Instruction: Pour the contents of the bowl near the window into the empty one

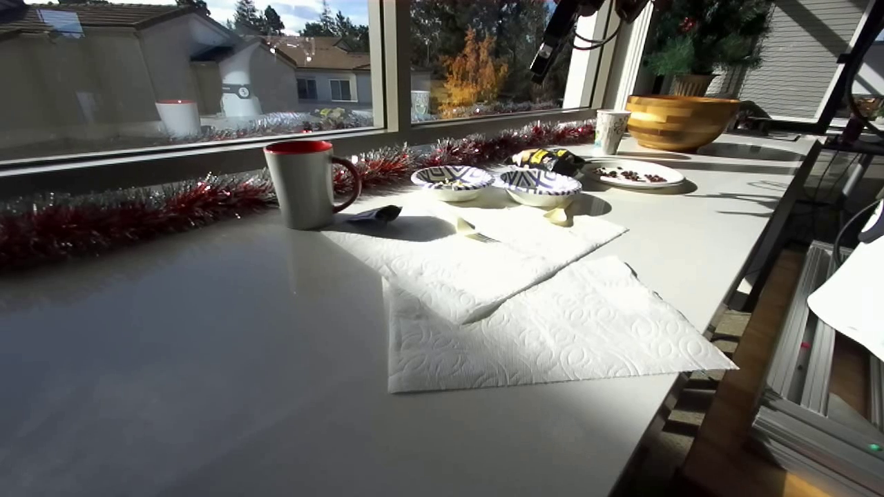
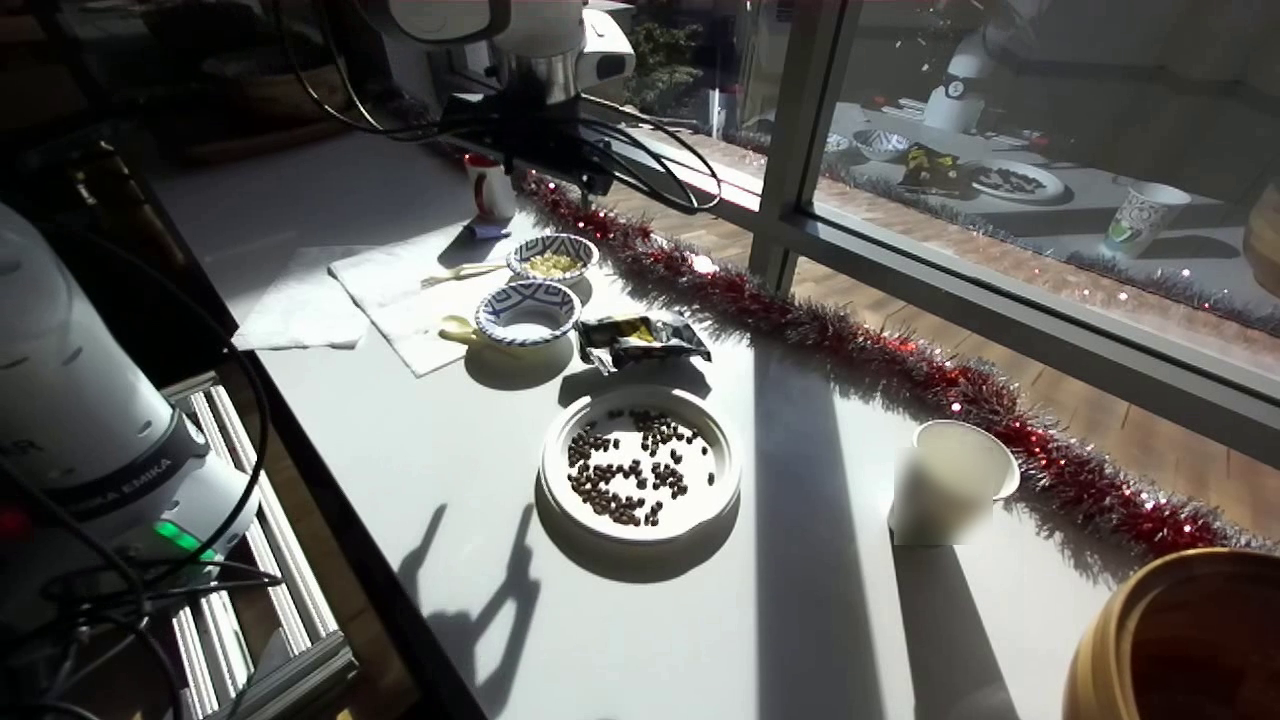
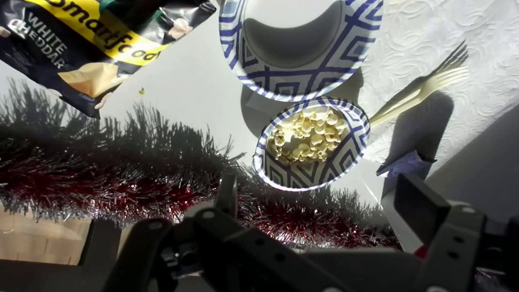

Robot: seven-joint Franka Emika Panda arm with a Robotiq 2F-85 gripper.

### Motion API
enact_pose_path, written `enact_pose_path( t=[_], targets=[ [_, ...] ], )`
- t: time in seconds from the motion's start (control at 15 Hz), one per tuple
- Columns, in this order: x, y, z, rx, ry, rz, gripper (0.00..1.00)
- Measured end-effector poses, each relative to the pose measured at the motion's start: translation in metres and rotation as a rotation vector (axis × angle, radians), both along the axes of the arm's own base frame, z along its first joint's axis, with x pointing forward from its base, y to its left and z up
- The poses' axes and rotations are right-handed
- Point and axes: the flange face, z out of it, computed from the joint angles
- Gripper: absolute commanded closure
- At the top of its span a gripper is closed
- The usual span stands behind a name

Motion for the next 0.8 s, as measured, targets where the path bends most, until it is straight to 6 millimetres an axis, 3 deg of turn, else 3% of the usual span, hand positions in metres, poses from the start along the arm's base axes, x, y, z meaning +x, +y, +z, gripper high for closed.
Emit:
enact_pose_path(
  t=[0.4,0.8],
  targets=[
    [0.064,0.019,-0.062,0.093,0.025,0.000,0.00],
    [0.103,0.018,-0.122,0.120,0.086,-0.005,0.00]
  ],
)
